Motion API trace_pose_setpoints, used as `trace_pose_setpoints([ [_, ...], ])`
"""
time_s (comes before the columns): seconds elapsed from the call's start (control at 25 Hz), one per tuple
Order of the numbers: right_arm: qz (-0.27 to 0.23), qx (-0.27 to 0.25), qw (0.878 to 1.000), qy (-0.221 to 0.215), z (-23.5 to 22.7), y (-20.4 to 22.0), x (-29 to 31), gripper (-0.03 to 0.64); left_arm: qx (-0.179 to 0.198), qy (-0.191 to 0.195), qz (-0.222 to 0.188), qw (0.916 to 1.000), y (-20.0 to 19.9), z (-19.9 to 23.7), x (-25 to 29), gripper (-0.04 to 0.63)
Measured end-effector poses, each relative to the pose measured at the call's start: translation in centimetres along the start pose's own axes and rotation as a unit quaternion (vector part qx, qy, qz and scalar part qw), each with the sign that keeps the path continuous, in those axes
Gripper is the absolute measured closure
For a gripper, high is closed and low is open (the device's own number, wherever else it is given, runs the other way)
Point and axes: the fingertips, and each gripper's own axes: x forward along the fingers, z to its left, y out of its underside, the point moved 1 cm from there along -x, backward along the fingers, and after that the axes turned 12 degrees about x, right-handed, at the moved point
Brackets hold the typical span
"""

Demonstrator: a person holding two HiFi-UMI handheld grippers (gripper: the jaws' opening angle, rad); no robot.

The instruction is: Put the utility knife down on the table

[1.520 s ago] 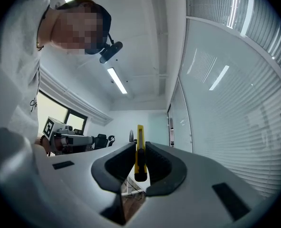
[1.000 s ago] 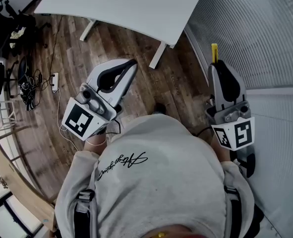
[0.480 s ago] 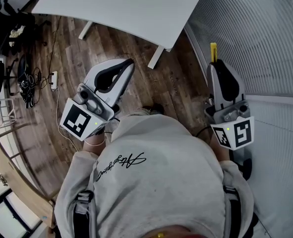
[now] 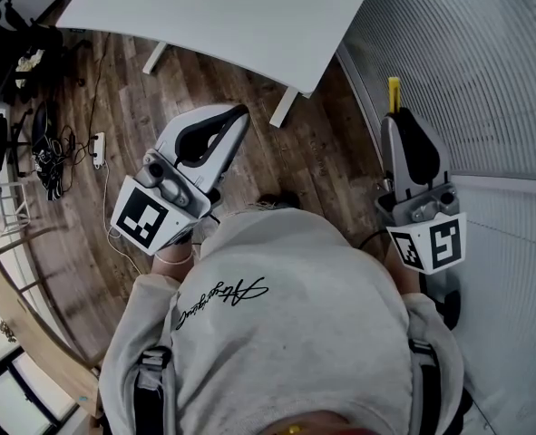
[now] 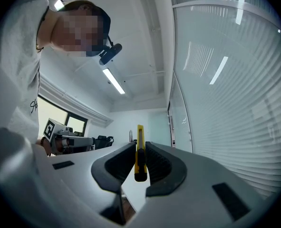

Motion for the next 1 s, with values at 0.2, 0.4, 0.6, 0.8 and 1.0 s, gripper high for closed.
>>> trace_pose_setpoints([
  [0.2, -0.001, 0.004, 1.000, -0.002, -1.9, 0.9, 0.6, 0.552, 0.008, 0.001, 0.002, 1.0000, 1.3, 0.4, 1.2, 0.607],
  [0.4, -0.006, 0.003, 1.000, -0.001, -2.1, 1.0, 0.3, 0.552, 0.013, 0.006, 0.006, 0.9999, 1.4, 0.1, 1.2, 0.607],
  [0.6, -0.003, 0.006, 1.000, -0.009, -2.1, 0.5, -0.2, 0.554, 0.012, -0.004, 0.002, 0.9999, 0.8, -0.3, 1.0, 0.607],
  [0.8, 0.015, -0.002, 1.000, -0.013, -1.9, 2.0, 0.6, 0.554, -0.002, -0.001, 0.012, 0.9999, 2.1, -0.4, 0.5, 0.607],
  [1.0, 0.015, -0.011, 1.000, -0.014, -2.5, 2.0, 2.1, 0.552, -0.001, -0.010, 0.012, 0.9999, 2.5, 1.1, 0.9, 0.607],
])
